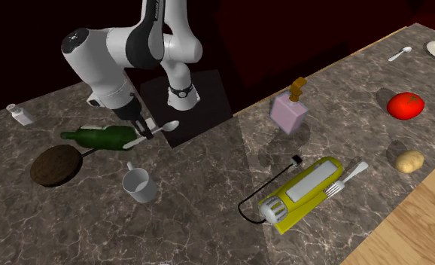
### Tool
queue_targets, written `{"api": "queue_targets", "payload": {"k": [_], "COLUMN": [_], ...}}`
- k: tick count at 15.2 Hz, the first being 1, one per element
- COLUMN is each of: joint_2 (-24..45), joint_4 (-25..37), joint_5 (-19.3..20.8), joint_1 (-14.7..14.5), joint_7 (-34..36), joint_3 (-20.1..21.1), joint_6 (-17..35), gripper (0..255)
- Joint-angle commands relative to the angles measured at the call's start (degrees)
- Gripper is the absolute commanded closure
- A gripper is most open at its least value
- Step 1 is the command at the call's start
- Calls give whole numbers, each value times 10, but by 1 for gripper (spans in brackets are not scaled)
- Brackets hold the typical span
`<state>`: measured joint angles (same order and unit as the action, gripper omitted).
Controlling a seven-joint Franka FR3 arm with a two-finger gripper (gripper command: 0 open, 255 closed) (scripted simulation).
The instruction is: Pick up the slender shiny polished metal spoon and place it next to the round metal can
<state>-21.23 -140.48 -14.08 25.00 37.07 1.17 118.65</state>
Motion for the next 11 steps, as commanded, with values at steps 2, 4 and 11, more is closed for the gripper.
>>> {"api": "queue_targets", "payload": {"k": [2, 4, 11], "joint_2": [18, 33, 103], "joint_4": [15, 31, 108], "joint_5": [13, 21, 36], "joint_1": [20, 32, 71], "joint_7": [-42, -69, -161], "joint_3": [-30, -50, -113], "joint_6": [-6, -12, -37], "gripper": [255, 255, 255]}}
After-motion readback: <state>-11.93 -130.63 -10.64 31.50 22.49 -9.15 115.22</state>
